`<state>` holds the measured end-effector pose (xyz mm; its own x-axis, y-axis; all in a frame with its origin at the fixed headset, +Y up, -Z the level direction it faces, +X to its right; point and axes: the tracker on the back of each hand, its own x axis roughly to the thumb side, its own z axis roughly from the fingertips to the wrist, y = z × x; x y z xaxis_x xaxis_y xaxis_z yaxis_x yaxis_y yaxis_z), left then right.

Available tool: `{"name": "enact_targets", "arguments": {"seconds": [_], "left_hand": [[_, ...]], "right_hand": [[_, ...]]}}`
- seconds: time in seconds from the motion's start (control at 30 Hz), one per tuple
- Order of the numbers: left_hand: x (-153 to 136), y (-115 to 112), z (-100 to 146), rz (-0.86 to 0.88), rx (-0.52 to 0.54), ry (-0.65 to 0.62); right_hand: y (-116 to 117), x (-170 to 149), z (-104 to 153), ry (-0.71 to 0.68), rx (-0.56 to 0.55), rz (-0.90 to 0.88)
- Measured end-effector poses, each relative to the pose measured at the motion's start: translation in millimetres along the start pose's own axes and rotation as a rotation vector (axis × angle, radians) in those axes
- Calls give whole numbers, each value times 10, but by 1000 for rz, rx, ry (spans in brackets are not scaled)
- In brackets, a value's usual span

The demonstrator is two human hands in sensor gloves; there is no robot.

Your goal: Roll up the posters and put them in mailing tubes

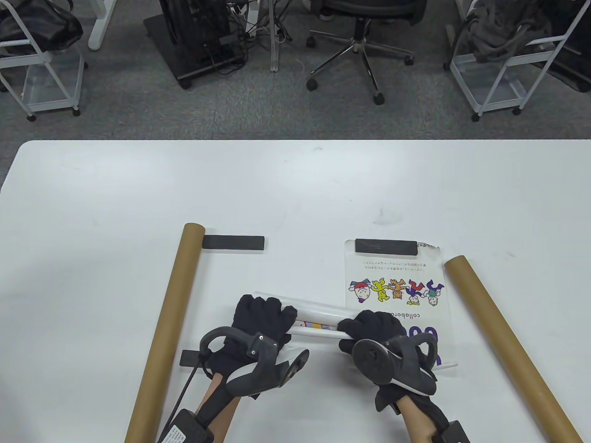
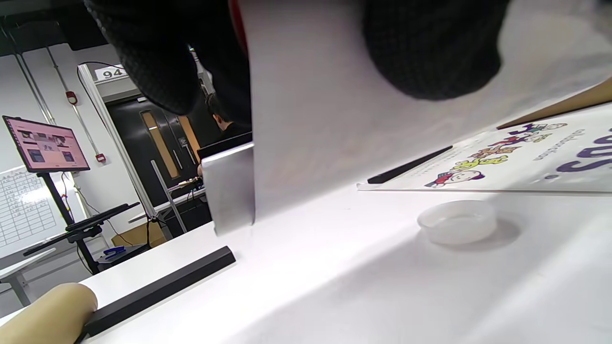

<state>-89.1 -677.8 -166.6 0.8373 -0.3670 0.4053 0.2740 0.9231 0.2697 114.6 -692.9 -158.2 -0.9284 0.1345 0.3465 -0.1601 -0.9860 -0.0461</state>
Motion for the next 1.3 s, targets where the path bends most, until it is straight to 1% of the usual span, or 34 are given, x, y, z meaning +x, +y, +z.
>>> {"name": "enact_targets", "arguments": {"seconds": [0.07,0.17,0.33,0.6,0.73,0.83,0.97,1.3], "left_hand": [[-10,-3,0,5,3,2],[-38,-12,4,8,10,7],[-82,4,7,16,41,34],[-44,-10,-4,5,1,29],[-32,11,-3,-32,29,12],[-31,3,9,-8,35,13],[-22,7,14,-58,37,26],[-25,-23,4,-12,3,17]], "right_hand": [[-6,0,1,2,-13,-2],[6,-5,-7,-7,7,-24],[-5,7,-7,-9,-27,-9],[11,20,-10,10,7,-20],[15,37,-16,-3,-7,55],[20,39,-16,0,20,32],[25,43,-12,11,10,29],[21,35,-9,11,2,40]]}}
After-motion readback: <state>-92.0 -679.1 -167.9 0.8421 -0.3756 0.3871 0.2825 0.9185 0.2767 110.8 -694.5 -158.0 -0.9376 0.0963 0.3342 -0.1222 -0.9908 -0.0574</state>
